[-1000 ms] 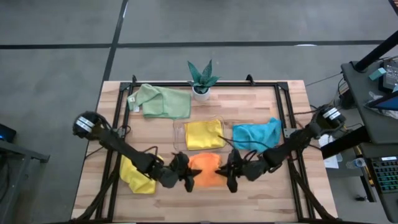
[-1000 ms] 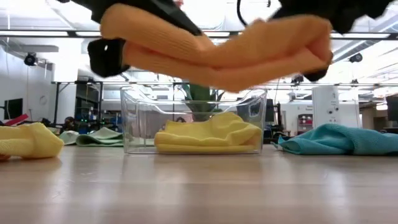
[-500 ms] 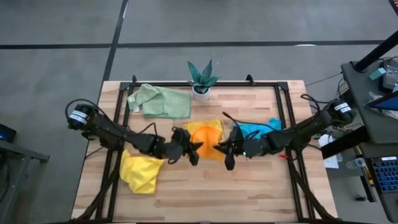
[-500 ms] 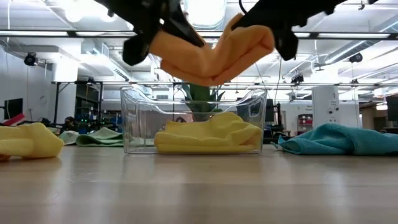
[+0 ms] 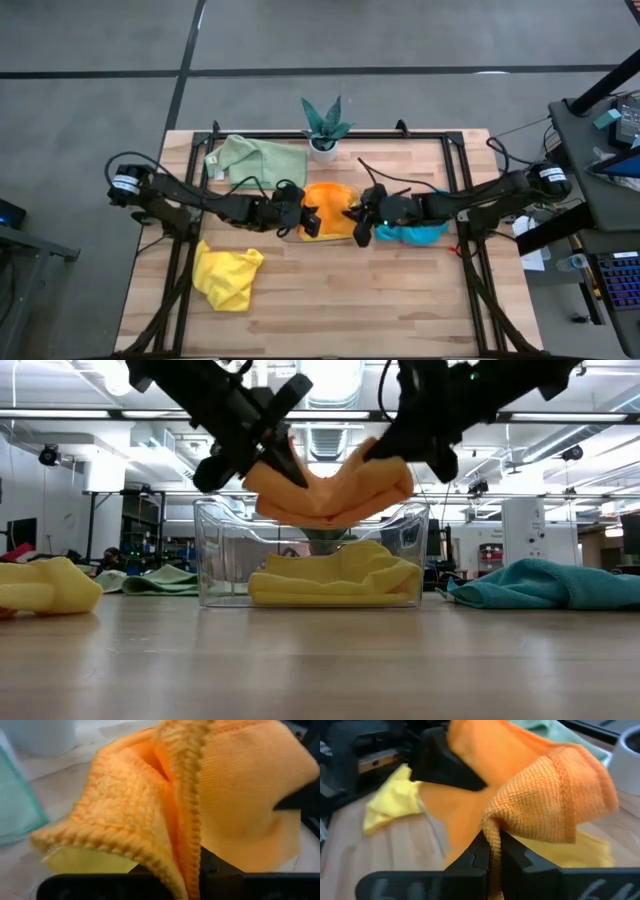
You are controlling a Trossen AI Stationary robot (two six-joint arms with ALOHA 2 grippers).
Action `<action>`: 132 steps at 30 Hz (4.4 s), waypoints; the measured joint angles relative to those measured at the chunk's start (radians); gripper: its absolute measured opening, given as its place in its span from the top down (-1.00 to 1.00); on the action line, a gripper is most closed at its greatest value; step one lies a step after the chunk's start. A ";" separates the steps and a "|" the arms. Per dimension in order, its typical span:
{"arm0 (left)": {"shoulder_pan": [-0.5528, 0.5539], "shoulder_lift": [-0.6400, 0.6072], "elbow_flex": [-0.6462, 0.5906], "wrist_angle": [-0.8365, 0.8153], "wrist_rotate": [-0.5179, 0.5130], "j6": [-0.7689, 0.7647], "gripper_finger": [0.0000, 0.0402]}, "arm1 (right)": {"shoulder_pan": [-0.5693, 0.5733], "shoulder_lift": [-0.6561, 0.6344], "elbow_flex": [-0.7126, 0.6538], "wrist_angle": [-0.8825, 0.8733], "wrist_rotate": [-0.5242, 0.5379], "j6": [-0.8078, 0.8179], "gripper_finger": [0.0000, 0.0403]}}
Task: Fold microfiber towels
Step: Put the folded orange microfiber towel into the transparent bin, then fold the yellow microfiber towel
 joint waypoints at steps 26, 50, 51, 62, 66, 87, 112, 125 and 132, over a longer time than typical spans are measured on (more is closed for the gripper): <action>0.039 0.080 -0.018 -0.018 0.034 -0.110 0.98 | -0.072 0.139 0.001 -0.026 0.007 -0.010 0.94; 0.042 0.072 -0.019 -0.082 0.039 -0.135 0.46 | -0.111 0.095 0.001 -0.136 0.010 -0.045 0.20; 0.042 0.069 -0.019 -0.090 0.046 -0.135 0.45 | -0.114 0.084 0.001 -0.153 0.011 -0.046 0.19; 0.042 0.032 -0.006 -0.175 0.102 -0.133 0.45 | -0.123 -0.066 0.001 -0.219 0.011 -0.062 0.24; 0.042 0.008 0.013 -0.174 0.112 -0.104 0.45 | -0.123 -0.091 0.001 -0.216 0.010 -0.084 0.36; 0.041 -0.007 0.195 -0.371 0.107 0.136 0.46 | -0.143 0.007 0.014 -0.142 -0.006 -0.248 0.96; -0.271 0.121 0.177 -0.056 0.021 0.208 0.46 | -0.007 -0.040 0.092 -0.252 -0.013 -0.524 0.96; -0.495 0.213 0.150 0.251 0.024 0.033 0.46 | 0.125 -0.140 -0.019 -0.048 -0.014 -0.625 0.96; -0.548 0.260 0.168 -0.045 0.303 -0.519 0.46 | 0.125 -0.143 -0.017 -0.044 -0.014 -0.648 0.96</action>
